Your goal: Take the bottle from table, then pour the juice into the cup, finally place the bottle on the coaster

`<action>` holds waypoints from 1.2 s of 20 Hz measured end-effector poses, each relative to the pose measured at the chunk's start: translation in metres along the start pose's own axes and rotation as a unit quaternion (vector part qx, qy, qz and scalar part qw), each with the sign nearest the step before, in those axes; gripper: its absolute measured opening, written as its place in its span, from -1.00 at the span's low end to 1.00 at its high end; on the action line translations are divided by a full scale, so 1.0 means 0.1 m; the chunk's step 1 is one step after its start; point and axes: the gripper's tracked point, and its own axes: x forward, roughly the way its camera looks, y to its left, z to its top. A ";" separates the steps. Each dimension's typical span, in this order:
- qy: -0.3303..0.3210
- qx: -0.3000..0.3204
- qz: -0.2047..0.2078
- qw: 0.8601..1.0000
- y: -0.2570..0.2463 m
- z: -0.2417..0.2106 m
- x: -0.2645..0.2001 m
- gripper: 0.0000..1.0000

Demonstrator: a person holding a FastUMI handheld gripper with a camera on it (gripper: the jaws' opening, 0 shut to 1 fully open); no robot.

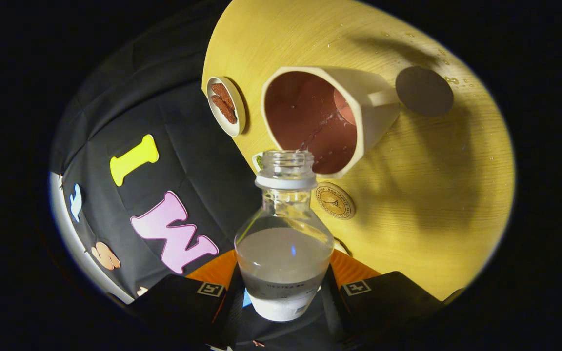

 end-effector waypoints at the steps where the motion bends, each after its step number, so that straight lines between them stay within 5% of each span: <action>1: 0.003 0.012 -0.002 1.000 0.02 -0.01 -0.01 0.45; 24: 0.018 0.168 -0.028 0.985 0.37 0.05 -0.13 0.45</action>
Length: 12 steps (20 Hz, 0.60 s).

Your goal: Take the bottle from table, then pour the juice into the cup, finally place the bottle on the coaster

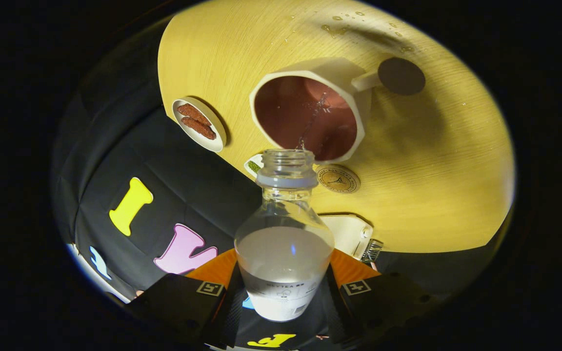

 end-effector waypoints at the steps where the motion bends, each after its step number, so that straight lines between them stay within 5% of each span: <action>1: 0.002 0.004 -0.001 1.000 0.01 -0.01 -0.02 0.45; 12: 0.004 0.028 0.005 1.000 0.08 0.01 -0.05 0.45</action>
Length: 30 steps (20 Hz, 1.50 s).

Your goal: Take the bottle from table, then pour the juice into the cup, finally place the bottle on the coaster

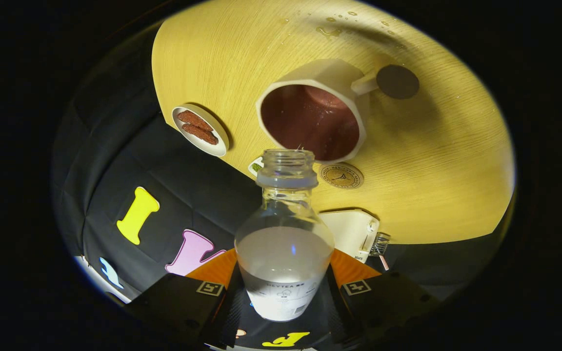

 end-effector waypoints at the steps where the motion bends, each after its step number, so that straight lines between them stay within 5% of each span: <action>1: 0.000 0.002 0.000 1.000 0.00 0.00 0.00 0.46; 15: -0.007 -0.053 0.003 0.999 -0.16 -0.02 0.05 0.45; 21: -0.042 -0.219 0.032 0.974 -0.33 -0.04 0.08 0.45; 25: -0.049 -0.392 0.025 0.918 -0.50 -0.09 -0.05 0.45; 28: -0.048 -0.535 0.005 0.843 -0.54 -0.17 -0.23 0.45; 30: -0.046 -0.624 0.008 0.780 -0.49 -0.29 -0.35 0.45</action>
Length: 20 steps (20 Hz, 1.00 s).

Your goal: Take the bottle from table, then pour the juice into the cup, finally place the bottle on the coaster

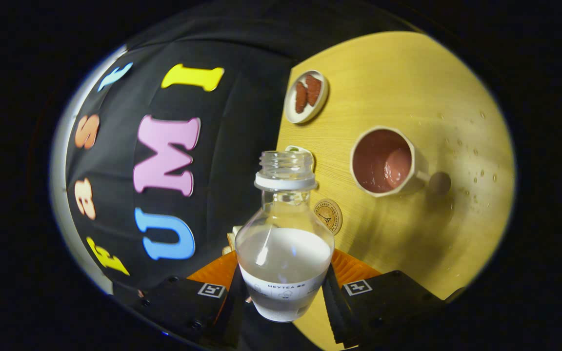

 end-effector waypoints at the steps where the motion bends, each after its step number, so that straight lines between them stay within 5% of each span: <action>1: -0.005 -0.056 0.003 0.998 0.07 0.03 -0.07 0.44; 4: -0.029 -0.218 0.011 0.975 0.24 0.06 -0.27 0.45; 8: -0.070 -0.390 -0.007 0.918 0.31 0.05 -0.23 0.45; 20: -0.196 -0.590 -0.009 0.783 0.39 -0.06 0.88 0.45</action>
